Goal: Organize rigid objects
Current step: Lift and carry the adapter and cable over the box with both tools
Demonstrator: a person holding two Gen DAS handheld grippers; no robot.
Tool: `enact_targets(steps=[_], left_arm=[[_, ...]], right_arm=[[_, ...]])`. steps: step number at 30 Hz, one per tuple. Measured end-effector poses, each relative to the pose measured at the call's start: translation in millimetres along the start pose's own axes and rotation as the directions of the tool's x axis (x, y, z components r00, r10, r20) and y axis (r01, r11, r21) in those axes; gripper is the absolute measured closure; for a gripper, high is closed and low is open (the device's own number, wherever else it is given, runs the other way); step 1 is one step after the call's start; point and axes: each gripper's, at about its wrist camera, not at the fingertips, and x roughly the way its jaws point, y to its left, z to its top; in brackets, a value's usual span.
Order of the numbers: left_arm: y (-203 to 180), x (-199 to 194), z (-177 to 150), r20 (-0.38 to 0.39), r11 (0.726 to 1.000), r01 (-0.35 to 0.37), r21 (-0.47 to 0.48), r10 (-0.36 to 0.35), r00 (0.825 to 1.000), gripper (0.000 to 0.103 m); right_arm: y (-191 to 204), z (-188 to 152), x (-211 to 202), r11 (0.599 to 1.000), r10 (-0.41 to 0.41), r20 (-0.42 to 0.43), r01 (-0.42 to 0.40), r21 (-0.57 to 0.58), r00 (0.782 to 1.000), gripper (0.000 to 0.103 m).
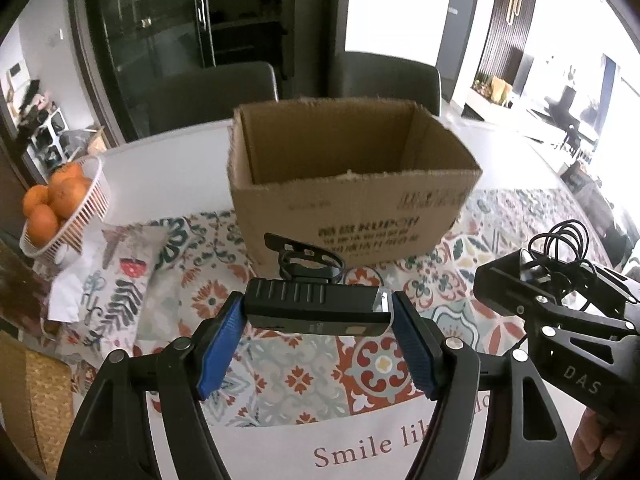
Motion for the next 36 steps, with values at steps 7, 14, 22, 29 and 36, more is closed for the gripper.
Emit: enact_targets(steps=[7, 14, 22, 29, 36], left_arm=[[5, -21, 17, 0.058, 1.000, -0.005, -0.014, 0.006, 0.998, 0.031], [9, -35, 39, 0.111, 1.000, -0.009, -0.023, 0.012, 0.994, 0.031], [14, -38, 70, 0.141, 0.999, 0.018, -0.031, -0.014, 0.990, 0.031], [16, -39, 94, 0.162, 0.999, 0.019, -0.031, -0.014, 0.987, 0.031], [18, -33, 115, 0.160, 0.999, 0.020, -0.032, -0.015, 0.987, 0.031]], right_arm=[[10, 19, -17, 0.999, 0.030, 0.056, -0.029, -0.019, 0.998, 0.047], [14, 41, -28, 0.999, 0.044, 0.111, -0.040, -0.032, 0.993, 0.047], [17, 73, -34, 0.998, 0.051, 0.169, -0.046, -0.034, 0.984, 0.047], [17, 98, -34, 0.998, 0.062, 0.197, -0.057, -0.034, 0.978, 0.047], [16, 119, -27, 0.997, 0.067, 0.204, -0.061, -0.036, 0.977, 0.047]])
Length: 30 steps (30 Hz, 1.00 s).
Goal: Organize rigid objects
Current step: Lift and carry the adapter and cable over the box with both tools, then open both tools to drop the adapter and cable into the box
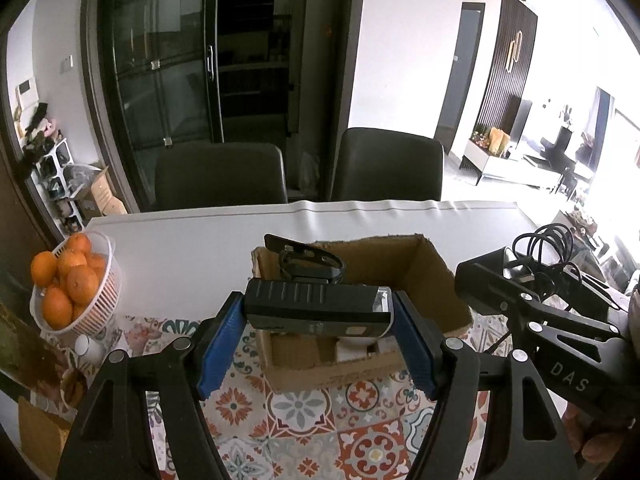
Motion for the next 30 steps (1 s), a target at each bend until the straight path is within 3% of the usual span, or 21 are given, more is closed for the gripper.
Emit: enact_targets(steps=[13, 27, 30], left_arm=[[8, 42, 25, -0.075, 0.999, 0.014, -0.030, -0.016, 0.997, 0.031], [13, 89, 23, -0.184, 0.998, 0.007, -0.060, -0.018, 0.983, 0.031], [12, 91, 22, -0.188, 0.998, -0.009, -0.058, -0.002, 0.982, 0.026]], right_arm=[[-9, 30, 36, 1.000, 0.011, -0.034, -0.011, 0.003, 0.999, 0.047], [-23, 27, 86, 0.997, 0.053, -0.152, -0.045, 0.061, 0.987, 0.046], [-24, 27, 90, 0.998, 0.039, -0.166, -0.030, 0.053, 0.985, 0.043]])
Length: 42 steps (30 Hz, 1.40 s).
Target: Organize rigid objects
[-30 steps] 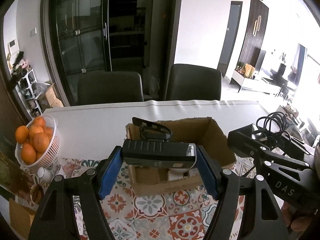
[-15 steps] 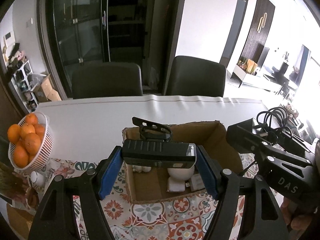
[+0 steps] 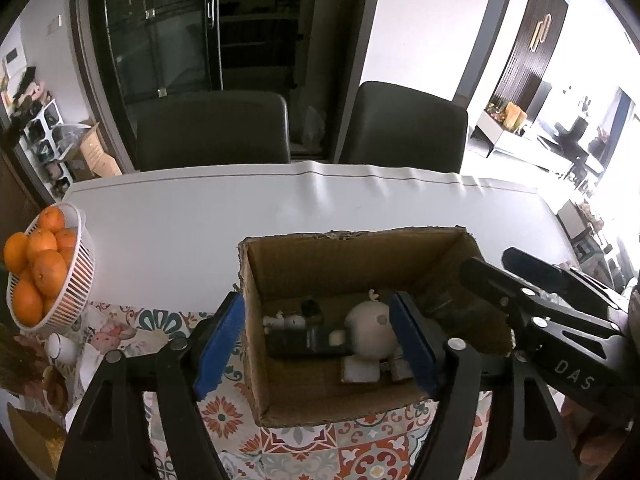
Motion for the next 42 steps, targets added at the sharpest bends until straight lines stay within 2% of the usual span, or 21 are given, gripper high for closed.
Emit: enact_targets(steps=[8, 15, 21, 24, 34, 39, 42], left_arm=[[-1, -11, -9, 0.015, 0.999, -0.042, 0.013, 0.042, 0.999, 0.024], [-5, -46, -26, 0.093, 0.995, -0.096, 0.024, 0.094, 0.991, 0.021], [-11, -90, -45, 0.206, 0.985, -0.173, 0.022, 0.165, 0.965, 0.016], [-13, -112, -56, 0.258, 0.979, -0.204, 0.017, 0.193, 0.946, 0.011], [-21, -173, -95, 0.366, 0.971, -0.240, -0.004, 0.225, 0.903, 0.000], [-31, -192, -112, 0.395, 0.969, -0.246, 0.001, 0.226, 0.891, 0.000], [-38, -204, -122, 0.423, 0.967, -0.255, 0.005, 0.229, 0.877, 0.000]], right_arm=[[1, -7, -12, 0.998, -0.059, 0.010, 0.059, 0.007, 0.998, 0.039], [6, -21, -48, 0.992, -0.130, 0.076, 0.129, 0.011, 0.989, 0.031], [11, -36, -85, 0.986, -0.167, 0.132, 0.167, 0.015, 0.977, 0.026], [17, -45, -105, 0.978, -0.205, 0.173, 0.208, 0.002, 0.963, 0.023], [35, -78, -170, 0.963, -0.247, 0.298, 0.267, -0.027, 0.922, 0.009], [34, -94, -191, 0.966, -0.236, 0.328, 0.257, -0.021, 0.915, 0.007], [34, -106, -204, 0.968, -0.232, 0.340, 0.250, -0.009, 0.911, 0.007]])
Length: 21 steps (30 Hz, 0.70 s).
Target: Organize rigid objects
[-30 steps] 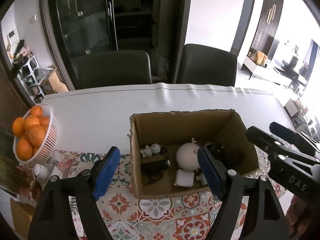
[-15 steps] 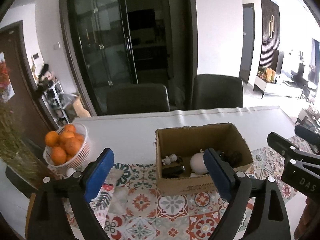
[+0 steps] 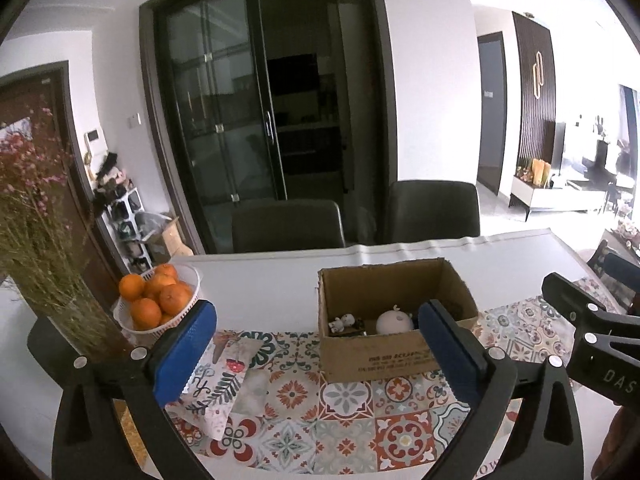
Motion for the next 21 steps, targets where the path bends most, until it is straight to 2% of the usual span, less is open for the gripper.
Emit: enact_targets(steps=[7, 21], left_arm=[[-7, -35, -9, 0.055, 1.000, 0.000, 0.016, -0.001, 0.999, 0.000], [-5, -76, -21, 0.099, 1.000, 0.002, -0.007, -0.001, 0.995, 0.000]], right_arm=[[-8, -13, -32, 1.000, -0.027, 0.042, 0.027, 0.012, 0.999, 0.007], [-10, -22, -70, 1.000, 0.015, 0.097, -0.015, -0.003, 0.995, 0.006]])
